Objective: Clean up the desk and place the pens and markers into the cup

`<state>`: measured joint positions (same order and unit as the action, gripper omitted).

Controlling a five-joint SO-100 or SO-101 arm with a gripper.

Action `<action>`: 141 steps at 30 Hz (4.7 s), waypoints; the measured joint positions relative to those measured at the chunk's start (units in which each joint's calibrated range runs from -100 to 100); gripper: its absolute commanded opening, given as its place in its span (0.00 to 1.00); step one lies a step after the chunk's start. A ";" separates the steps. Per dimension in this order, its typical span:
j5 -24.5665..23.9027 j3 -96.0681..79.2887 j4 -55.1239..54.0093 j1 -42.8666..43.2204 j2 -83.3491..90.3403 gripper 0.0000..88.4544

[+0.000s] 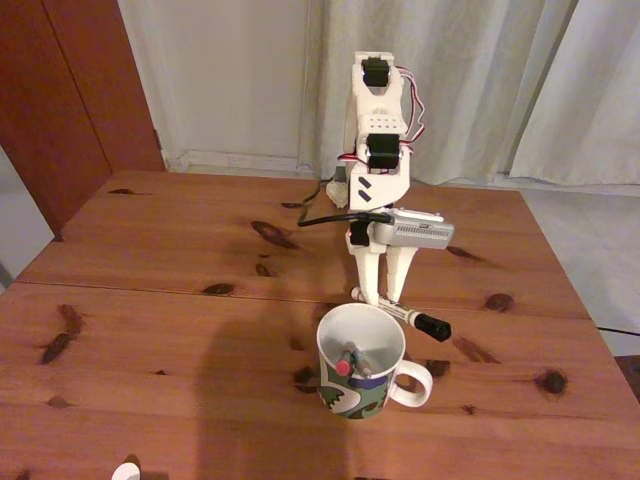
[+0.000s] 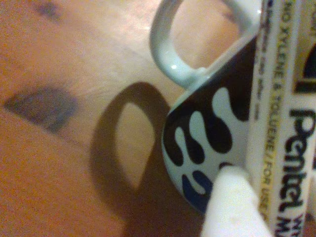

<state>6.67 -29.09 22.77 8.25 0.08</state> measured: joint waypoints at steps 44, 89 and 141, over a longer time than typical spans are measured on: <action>-0.05 0.17 -40.23 -2.57 -0.34 0.01; -1.22 0.68 -41.31 -1.25 -11.02 0.15; -4.25 -66.58 42.80 -5.06 97.03 0.01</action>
<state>2.42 -95.67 65.57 3.19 97.12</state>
